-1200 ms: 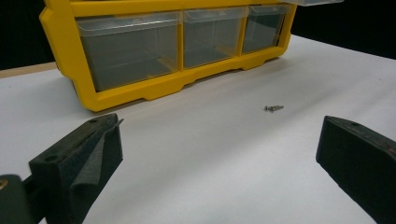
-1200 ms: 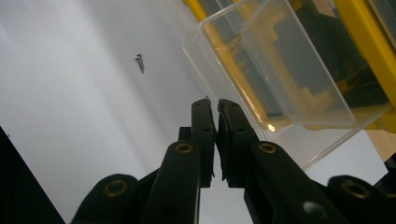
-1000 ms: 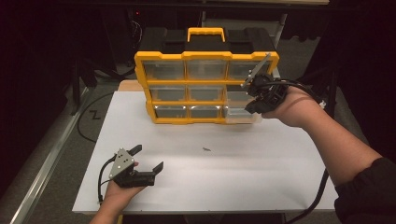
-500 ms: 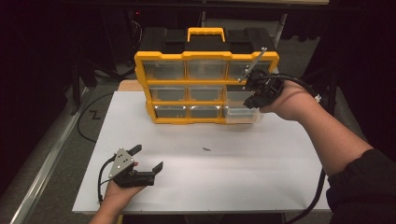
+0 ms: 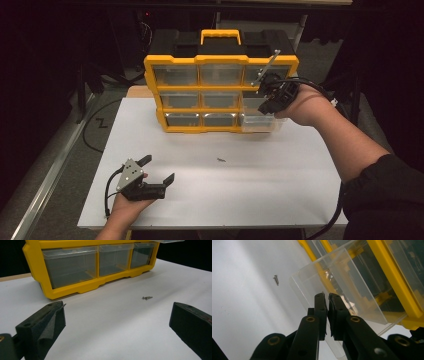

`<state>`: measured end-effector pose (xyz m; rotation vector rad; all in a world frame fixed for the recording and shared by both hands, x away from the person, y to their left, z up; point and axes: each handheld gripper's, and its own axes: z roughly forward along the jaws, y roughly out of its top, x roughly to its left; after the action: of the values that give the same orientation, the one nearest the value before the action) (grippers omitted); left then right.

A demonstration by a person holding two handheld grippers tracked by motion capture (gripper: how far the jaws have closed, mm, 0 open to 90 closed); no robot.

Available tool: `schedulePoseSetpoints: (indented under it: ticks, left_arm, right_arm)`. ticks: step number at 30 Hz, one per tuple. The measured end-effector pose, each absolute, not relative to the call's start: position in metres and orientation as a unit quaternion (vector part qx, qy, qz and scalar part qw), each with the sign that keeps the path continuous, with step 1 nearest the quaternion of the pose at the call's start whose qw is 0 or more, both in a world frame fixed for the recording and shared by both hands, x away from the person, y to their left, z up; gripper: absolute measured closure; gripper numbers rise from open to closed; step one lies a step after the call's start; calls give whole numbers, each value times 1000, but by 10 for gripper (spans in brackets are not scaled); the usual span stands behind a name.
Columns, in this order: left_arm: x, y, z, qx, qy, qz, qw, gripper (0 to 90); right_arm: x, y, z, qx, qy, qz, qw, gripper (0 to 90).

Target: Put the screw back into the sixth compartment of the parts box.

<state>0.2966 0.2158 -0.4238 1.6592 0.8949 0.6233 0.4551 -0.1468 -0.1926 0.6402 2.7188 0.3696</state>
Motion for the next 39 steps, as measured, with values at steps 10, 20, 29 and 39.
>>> schedulePoseSetpoints:
  ticks: [10, 20, 29, 39]
  left_arm:
    - [297, 216, -424, 700, 377, 263, 546, 12]
    - [297, 217, -424, 700, 378, 263, 546, 12]
    - [297, 217, -424, 701, 378, 262, 545, 12]
    - [297, 215, -424, 701, 377, 262, 546, 12]
  right_arm:
    - [465, -146, -198, 232, 951, 122, 163, 874]
    - [473, -146, -202, 242, 950, 118, 158, 871]
    - [470, -146, -198, 249, 946, 132, 158, 714]
    - [444, -147, -185, 238, 947, 142, 165, 701]
